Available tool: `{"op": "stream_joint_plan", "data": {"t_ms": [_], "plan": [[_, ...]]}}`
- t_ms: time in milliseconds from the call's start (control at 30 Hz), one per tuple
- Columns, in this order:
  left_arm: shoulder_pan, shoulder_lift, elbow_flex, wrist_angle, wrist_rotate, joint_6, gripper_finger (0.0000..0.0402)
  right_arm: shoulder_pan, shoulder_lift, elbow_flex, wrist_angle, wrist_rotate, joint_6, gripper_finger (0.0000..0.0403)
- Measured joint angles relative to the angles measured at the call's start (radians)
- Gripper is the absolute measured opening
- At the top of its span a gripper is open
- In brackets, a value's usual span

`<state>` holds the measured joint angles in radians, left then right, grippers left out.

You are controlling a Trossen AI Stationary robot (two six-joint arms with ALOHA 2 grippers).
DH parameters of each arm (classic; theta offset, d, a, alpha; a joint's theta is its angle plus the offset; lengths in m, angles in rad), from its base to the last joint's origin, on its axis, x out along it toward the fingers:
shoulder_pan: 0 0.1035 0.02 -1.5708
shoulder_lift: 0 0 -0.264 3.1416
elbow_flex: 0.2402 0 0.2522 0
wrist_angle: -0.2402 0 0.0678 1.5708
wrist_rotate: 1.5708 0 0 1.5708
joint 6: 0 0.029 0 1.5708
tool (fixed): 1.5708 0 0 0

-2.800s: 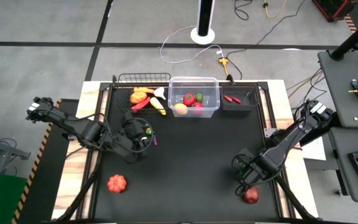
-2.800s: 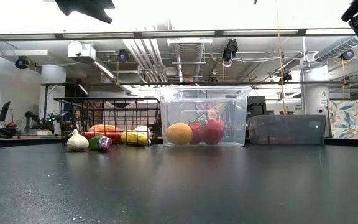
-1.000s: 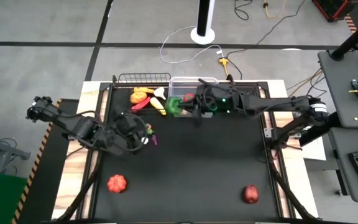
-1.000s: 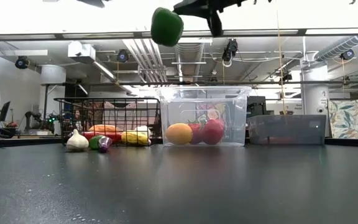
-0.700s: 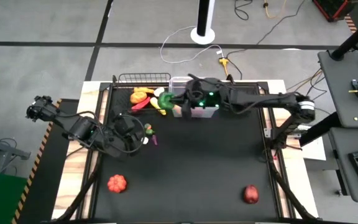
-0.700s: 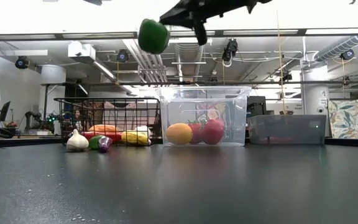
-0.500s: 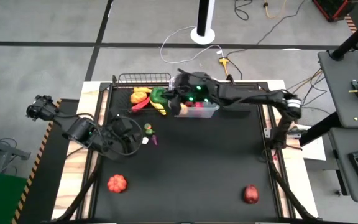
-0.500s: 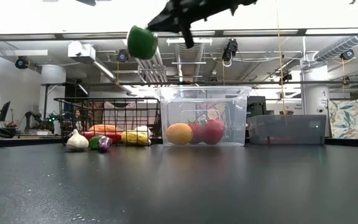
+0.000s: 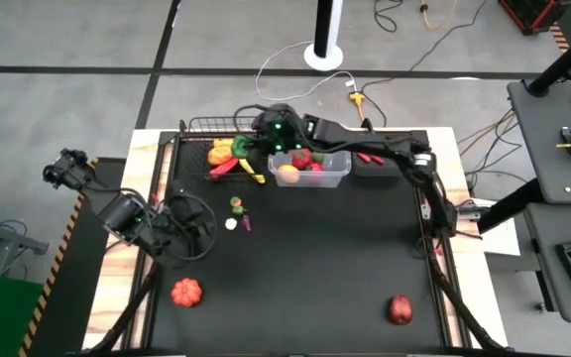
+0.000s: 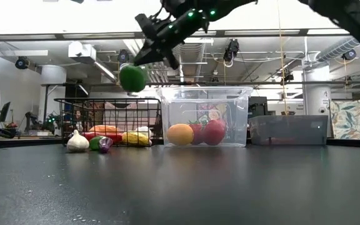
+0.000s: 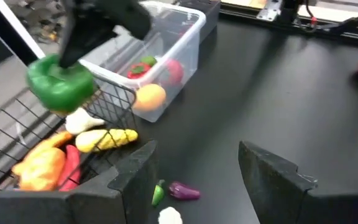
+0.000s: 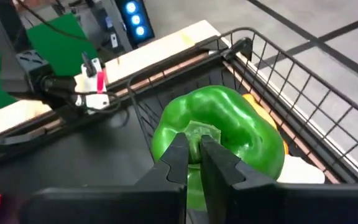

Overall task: Sort produce into baskets
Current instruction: Put the large green bell pepper into the wire basket

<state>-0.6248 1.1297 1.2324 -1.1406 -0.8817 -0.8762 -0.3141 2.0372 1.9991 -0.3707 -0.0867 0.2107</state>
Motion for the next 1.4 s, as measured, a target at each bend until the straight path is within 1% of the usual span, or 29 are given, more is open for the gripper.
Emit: {"op": "stream_joint_plan", "data": {"t_ms": [233, 367, 533, 767, 1200, 1400], "plan": [[-0.048, 0.000, 0.000, -0.001, 0.035, -0.058, 0.0205, -0.007, 0.122, 0.153, -0.090, -0.001, -0.036, 0.0019], [-0.062, 0.000, 0.000, -0.001, 0.035, -0.068, 0.0205, -0.010, 0.165, 0.188, -0.100, 0.000, -0.013, 0.0020], [-0.062, 0.000, 0.000, -0.001, 0.030, -0.069, 0.0205, -0.019, 0.185, 0.192, -0.103, 0.008, 0.035, 0.0021], [-0.061, 0.001, -0.001, -0.001, 0.026, -0.073, 0.0205, -0.033, 0.204, 0.192, -0.156, 0.009, 0.086, 0.0022], [-0.061, 0.014, -0.002, -0.001, 0.015, -0.076, 0.0205, -0.035, 0.205, 0.190, -0.179, 0.009, 0.065, 0.0023], [-0.061, 0.014, -0.002, -0.001, 0.000, -0.076, 0.0205, -0.035, 0.205, 0.190, -0.189, 0.008, 0.061, 0.0042]]}}
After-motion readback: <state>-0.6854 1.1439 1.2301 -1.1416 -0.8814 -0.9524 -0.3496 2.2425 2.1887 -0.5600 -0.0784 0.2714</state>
